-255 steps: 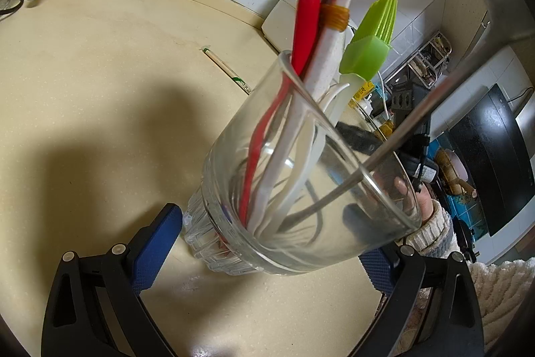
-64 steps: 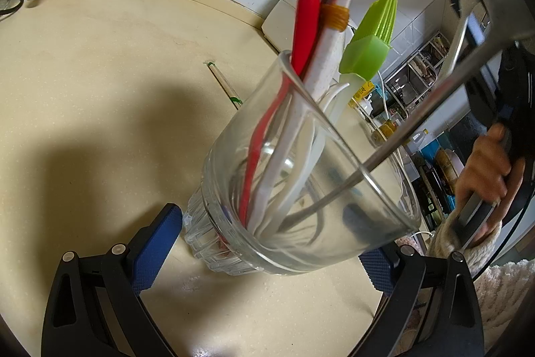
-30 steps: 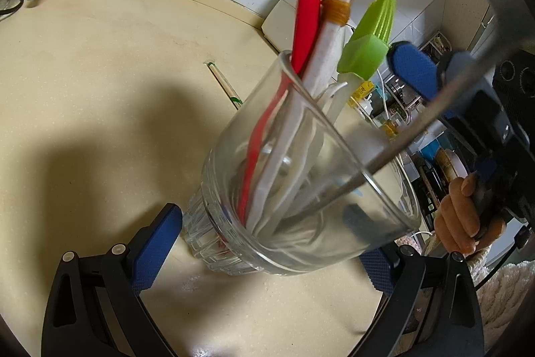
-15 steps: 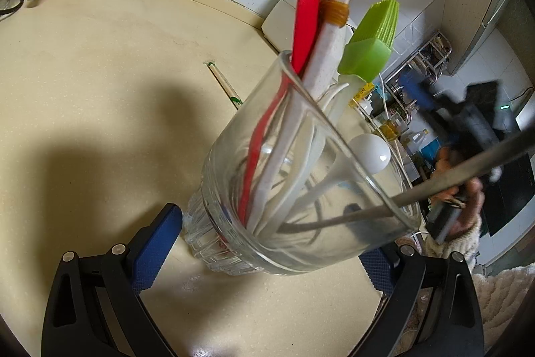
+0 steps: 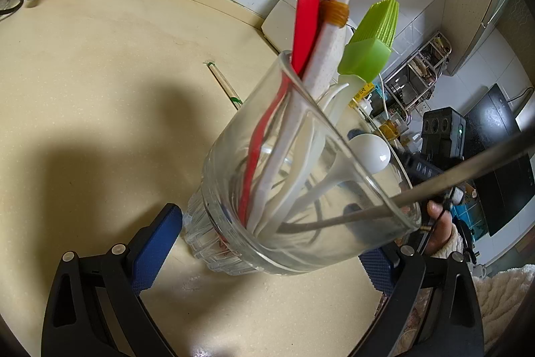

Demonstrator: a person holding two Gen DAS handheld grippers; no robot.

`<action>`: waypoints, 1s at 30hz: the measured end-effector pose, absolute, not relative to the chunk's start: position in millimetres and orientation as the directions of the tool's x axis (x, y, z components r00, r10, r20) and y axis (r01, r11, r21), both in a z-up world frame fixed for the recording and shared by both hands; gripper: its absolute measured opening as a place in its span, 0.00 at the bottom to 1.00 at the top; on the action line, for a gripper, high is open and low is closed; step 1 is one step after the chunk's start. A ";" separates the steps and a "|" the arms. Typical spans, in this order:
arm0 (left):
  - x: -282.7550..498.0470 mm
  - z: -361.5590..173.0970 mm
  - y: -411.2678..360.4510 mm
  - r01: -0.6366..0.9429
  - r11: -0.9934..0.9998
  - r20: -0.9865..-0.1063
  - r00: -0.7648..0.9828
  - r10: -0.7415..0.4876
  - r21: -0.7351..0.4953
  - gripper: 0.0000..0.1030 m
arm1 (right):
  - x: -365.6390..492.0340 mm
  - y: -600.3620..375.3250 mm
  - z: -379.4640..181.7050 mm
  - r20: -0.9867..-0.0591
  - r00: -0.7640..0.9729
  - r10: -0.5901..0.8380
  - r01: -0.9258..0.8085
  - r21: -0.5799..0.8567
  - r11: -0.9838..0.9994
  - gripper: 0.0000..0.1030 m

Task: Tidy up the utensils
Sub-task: 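Move the right tool to the wooden chopsticks on the counter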

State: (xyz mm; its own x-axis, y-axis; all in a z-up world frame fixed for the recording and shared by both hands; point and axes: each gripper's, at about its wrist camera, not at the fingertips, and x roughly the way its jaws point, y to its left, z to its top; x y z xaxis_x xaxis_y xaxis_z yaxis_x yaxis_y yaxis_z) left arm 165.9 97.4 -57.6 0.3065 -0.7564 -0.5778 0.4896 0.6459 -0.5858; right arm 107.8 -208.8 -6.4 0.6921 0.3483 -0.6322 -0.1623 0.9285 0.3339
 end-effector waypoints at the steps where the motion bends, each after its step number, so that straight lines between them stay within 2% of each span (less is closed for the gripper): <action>1: 165.8 -57.7 97.3 0.490 0.646 -0.578 0.307 -0.756 -0.586 0.96 | 108.3 -201.5 -9.7 -0.643 0.680 0.353 -0.176 0.324 0.929 0.31; 7: 165.8 -57.7 97.4 0.490 0.646 -0.578 0.307 -0.756 -0.586 0.96 | 104.2 -181.6 -18.0 -0.668 0.646 0.368 -0.219 0.300 0.929 0.31; 14: 166.0 -57.6 97.6 0.490 0.646 -0.578 0.306 -0.756 -0.586 0.96 | 109.8 -172.4 -28.1 -0.681 0.596 0.426 -0.232 0.361 0.903 0.31; 22: 165.8 -57.6 97.5 0.489 0.646 -0.578 0.307 -0.756 -0.586 0.96 | 113.0 -127.0 -45.4 -0.746 0.531 0.401 -0.294 0.281 0.913 0.31; 28: 166.0 -57.3 97.8 0.490 0.646 -0.578 0.306 -0.756 -0.586 0.96 | 108.3 -113.6 -42.5 -0.763 0.539 0.357 -0.314 0.211 0.926 0.30; 29: 166.0 -57.4 97.9 0.490 0.646 -0.578 0.306 -0.756 -0.586 0.96 | 106.8 -111.4 -42.4 -0.768 0.540 0.344 -0.321 0.189 0.928 0.25; 30: 166.1 -57.4 97.9 0.490 0.646 -0.578 0.307 -0.756 -0.586 0.96 | 105.7 -108.3 -42.3 -0.776 0.543 0.323 -0.325 0.161 0.932 0.14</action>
